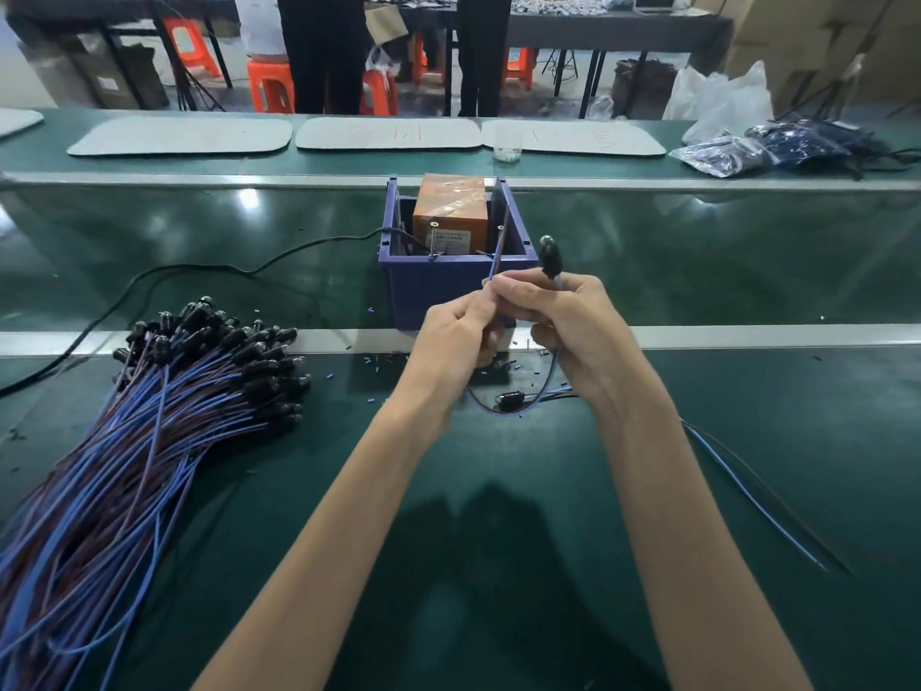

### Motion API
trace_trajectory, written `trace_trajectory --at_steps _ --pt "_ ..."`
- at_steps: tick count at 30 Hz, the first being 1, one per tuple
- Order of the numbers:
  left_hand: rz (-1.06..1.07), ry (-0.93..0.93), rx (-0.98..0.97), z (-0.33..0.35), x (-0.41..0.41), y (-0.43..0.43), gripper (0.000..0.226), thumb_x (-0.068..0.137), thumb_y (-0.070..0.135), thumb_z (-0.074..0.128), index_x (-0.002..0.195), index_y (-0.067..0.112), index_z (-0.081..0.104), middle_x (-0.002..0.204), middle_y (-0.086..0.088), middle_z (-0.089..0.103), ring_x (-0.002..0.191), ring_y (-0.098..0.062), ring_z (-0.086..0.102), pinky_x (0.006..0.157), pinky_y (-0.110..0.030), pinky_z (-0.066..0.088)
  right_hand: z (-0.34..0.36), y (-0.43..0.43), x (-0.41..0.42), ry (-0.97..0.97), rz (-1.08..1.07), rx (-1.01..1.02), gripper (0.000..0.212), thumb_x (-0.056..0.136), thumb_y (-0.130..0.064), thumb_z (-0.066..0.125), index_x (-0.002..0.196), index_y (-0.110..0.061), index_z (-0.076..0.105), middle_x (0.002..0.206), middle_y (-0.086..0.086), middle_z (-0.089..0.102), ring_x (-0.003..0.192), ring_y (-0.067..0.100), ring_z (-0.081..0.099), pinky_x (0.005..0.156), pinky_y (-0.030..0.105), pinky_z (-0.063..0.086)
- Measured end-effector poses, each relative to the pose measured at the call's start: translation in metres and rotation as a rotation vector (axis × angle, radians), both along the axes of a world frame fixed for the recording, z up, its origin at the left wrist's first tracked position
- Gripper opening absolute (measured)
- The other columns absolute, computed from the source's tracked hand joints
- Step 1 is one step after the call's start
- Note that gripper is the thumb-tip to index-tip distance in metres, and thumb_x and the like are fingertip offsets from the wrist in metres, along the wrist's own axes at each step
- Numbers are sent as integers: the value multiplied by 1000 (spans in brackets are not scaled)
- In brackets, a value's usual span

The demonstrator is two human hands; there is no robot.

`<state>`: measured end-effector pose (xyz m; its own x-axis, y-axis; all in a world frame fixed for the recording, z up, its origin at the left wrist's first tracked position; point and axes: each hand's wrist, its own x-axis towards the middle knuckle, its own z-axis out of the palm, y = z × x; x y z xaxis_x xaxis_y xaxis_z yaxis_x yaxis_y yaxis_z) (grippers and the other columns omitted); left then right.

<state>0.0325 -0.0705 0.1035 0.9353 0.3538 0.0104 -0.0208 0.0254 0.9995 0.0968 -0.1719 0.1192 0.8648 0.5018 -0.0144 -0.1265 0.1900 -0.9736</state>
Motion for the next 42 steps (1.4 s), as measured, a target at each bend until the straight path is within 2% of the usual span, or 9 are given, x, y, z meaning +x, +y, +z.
trace_trajectory --at_steps 5,11,17,21,28,31,34,38,42 --pt "7 -29 -41 2 -1 2 38 104 25 40 85 17 72 74 -4 55 60 -3 46 62 -14 40 4 0 2 12 -75 -30 17 84 -6 67 70 -15 69 63 -5 68 53 1 60 36 10 30" --pt "41 -29 1 0 -2 0 31 101 26 47 81 19 70 62 5 47 53 -2 38 53 -15 33 5 2 -5 80 -25 -24 11 86 -8 67 76 -11 67 65 1 70 61 9 67 36 11 35" --pt "90 -85 10 -1 -2 5 28 96 22 57 73 25 71 53 15 51 52 2 46 56 -10 40 2 5 1 127 -58 -108 15 86 -16 66 72 -19 66 59 -10 64 70 5 49 34 9 27" --pt "117 -118 -69 -2 -1 5 31 96 19 57 69 23 70 55 15 62 53 3 58 56 -10 46 1 10 -1 109 -30 -92 21 90 -13 60 71 -20 62 61 -11 64 64 2 52 34 9 27" --pt "367 -95 -26 -8 5 25 23 99 22 53 85 25 72 51 15 56 42 -1 47 46 -13 42 1 8 9 167 -81 86 21 97 -3 37 78 -12 39 75 7 74 72 17 73 29 12 18" --pt "427 -82 47 -14 7 40 16 99 18 51 106 20 66 47 13 55 38 -2 41 44 -16 37 -4 4 16 131 -160 83 17 98 -5 42 82 -9 47 65 2 71 58 9 69 32 11 21" --pt "462 -67 156 -23 9 49 20 98 17 50 117 22 55 46 12 56 40 -3 43 53 -25 37 -13 4 23 126 -239 98 12 96 -6 52 85 -11 55 54 -4 63 47 4 54 41 13 30" --pt "516 -46 188 -31 12 57 15 97 15 50 102 25 59 47 13 57 44 -2 46 60 -29 38 -23 6 28 165 -299 132 16 94 1 52 82 -7 59 51 -4 63 51 7 50 43 9 35" --pt "515 -7 154 -36 15 59 26 93 8 48 94 23 68 55 13 59 50 -6 47 65 -30 40 -30 6 32 151 -291 92 20 92 4 48 87 -4 66 62 0 70 45 2 48 37 9 28"
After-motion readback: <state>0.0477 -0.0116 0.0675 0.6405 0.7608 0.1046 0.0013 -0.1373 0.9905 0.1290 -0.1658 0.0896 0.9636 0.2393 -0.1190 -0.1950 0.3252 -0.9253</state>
